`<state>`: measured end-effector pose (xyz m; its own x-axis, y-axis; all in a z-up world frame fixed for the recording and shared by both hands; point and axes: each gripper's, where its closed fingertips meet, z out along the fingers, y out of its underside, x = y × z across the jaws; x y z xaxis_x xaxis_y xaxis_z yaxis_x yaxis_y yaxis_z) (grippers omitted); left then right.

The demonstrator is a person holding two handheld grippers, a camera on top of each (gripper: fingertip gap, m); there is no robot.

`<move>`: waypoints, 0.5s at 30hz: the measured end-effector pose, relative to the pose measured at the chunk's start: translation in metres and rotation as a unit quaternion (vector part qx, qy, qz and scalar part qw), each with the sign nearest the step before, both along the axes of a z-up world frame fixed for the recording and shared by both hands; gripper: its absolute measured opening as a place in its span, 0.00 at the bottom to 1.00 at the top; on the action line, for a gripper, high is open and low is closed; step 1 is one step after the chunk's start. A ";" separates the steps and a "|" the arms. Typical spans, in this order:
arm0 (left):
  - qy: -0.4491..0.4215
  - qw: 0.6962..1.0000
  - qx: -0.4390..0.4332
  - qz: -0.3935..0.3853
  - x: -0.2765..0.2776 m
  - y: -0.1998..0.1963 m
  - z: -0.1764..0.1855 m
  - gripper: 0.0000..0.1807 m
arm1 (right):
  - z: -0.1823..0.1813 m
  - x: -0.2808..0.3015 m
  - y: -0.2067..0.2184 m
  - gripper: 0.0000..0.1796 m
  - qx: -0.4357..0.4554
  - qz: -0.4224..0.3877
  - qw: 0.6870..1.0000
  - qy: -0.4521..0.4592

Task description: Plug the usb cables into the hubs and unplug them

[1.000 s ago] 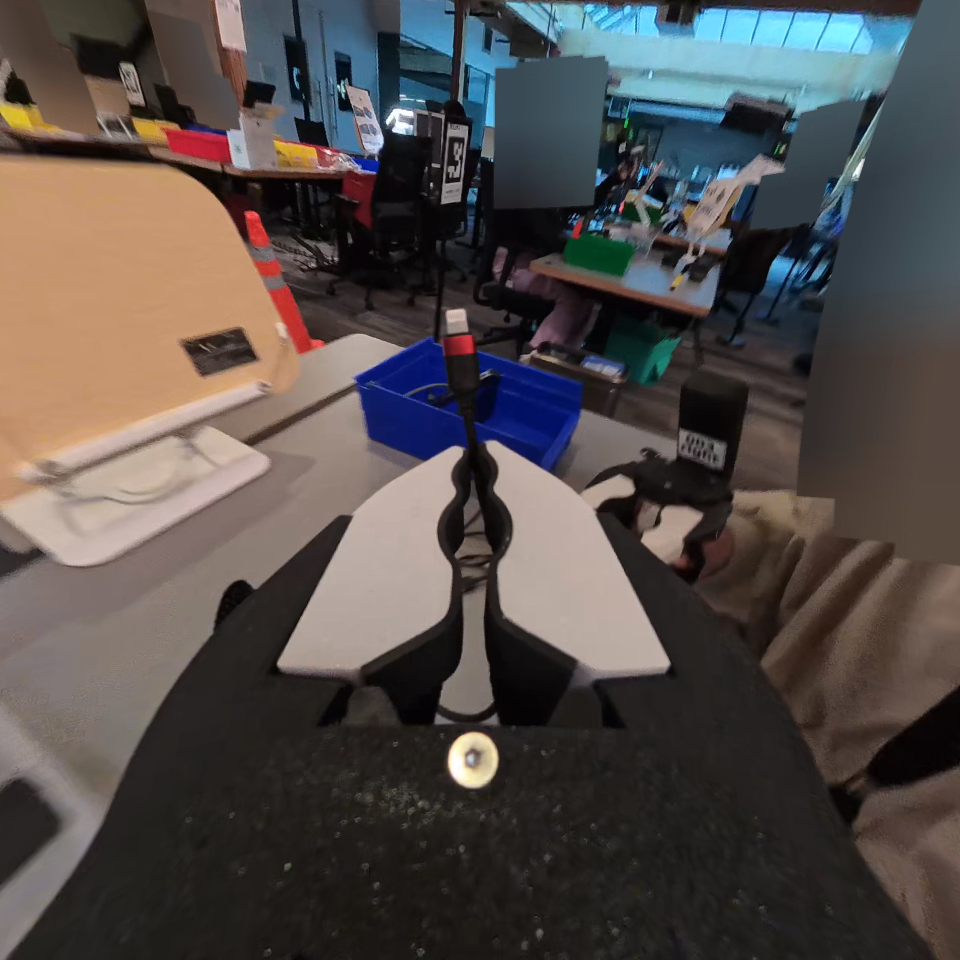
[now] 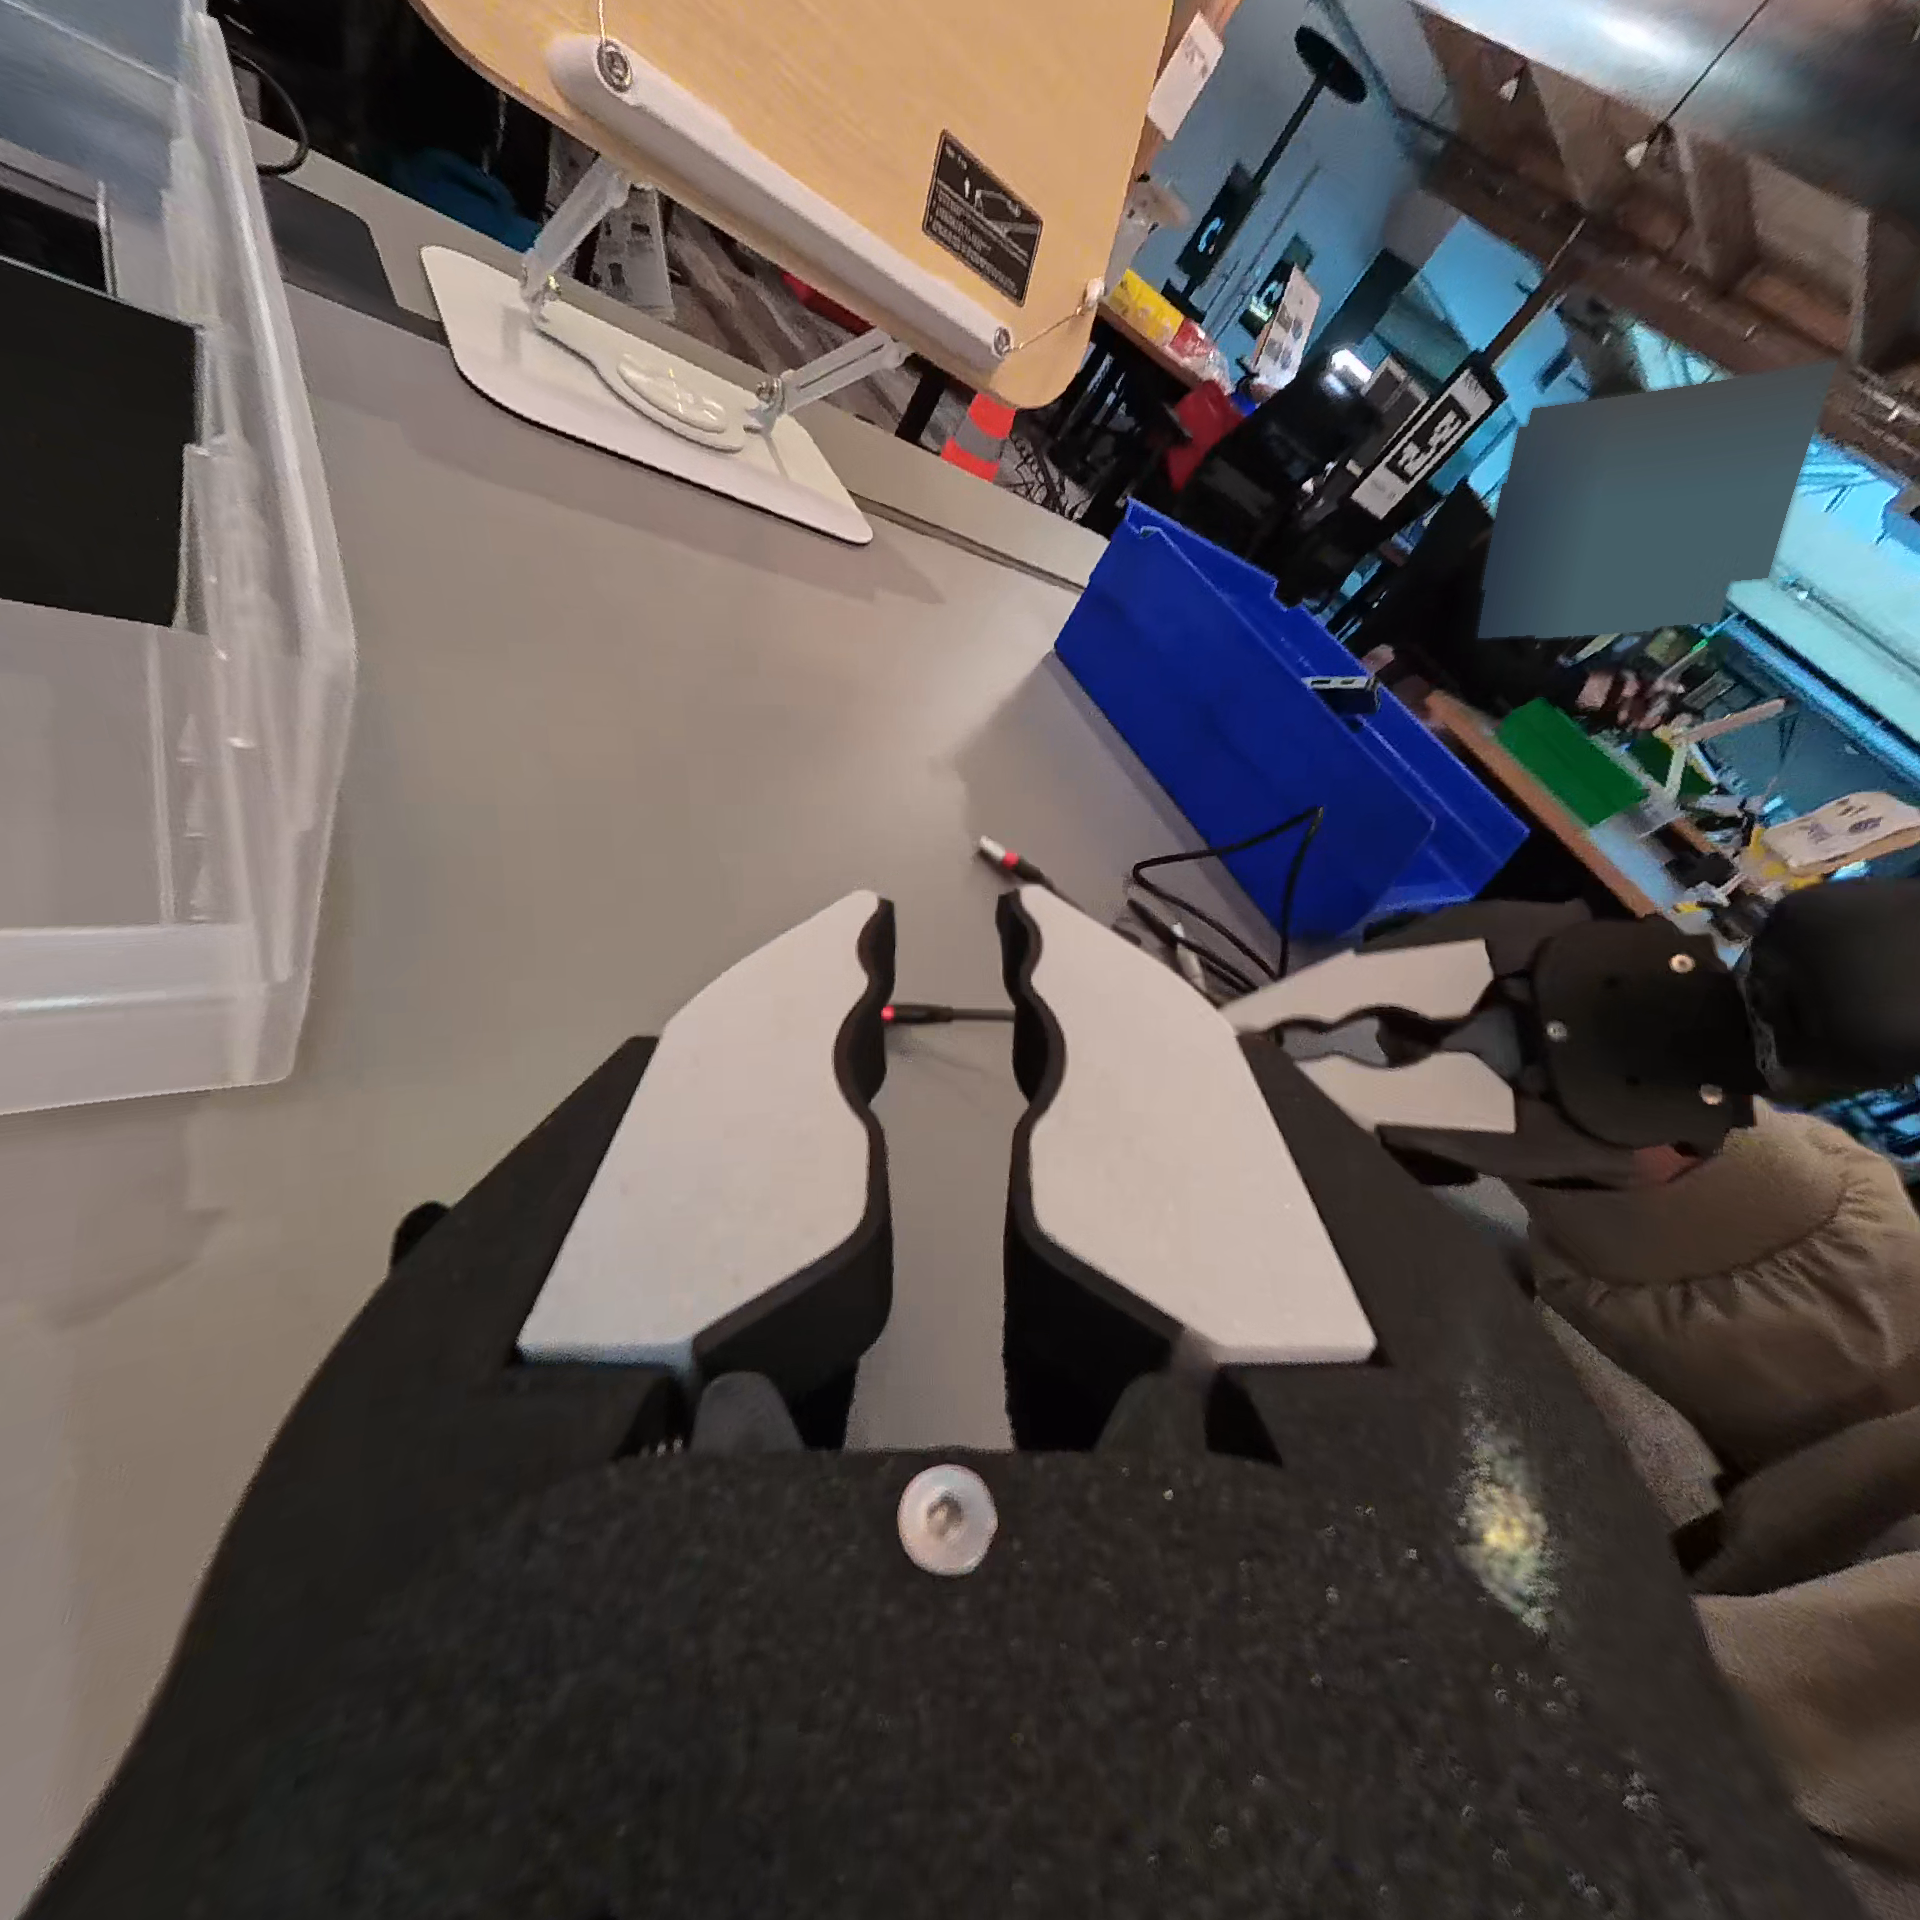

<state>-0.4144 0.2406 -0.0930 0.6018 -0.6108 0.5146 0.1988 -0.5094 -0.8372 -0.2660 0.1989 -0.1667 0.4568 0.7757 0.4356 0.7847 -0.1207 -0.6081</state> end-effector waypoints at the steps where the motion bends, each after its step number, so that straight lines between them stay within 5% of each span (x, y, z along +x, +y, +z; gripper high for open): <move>1: 0.010 1.000 0.003 -0.003 0.001 -0.001 -0.002 0.11 | 0.003 0.000 0.004 0.05 0.010 -0.016 1.000 0.019; 6: 0.100 0.994 0.050 0.007 0.004 0.001 -0.009 0.21 | 0.020 -0.007 -0.018 0.20 -0.068 -0.031 0.981 0.177; 11: 0.135 0.988 0.069 0.013 -0.005 0.006 -0.002 0.31 | 0.054 0.001 -0.032 0.21 -0.066 -0.056 0.935 0.343; 12: 0.144 0.986 0.084 -0.011 -0.005 0.004 0.004 0.28 | 0.055 0.002 -0.034 0.21 -0.076 -0.059 0.926 0.365; 14: 0.150 0.977 0.146 -0.044 -0.008 0.002 0.029 0.08 | 0.055 0.003 -0.039 0.21 -0.093 -0.051 0.915 0.389; 15: 0.158 0.972 0.173 -0.019 -0.016 0.011 0.042 0.10 | 0.055 0.002 -0.041 0.21 -0.102 -0.043 0.914 0.391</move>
<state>-0.4307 0.2515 -0.0514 0.6698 -0.7395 0.0674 -0.1089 -0.1877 -0.9762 -0.2638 0.1582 -0.1114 0.6299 0.7507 -0.1990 0.1026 -0.3344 -0.9368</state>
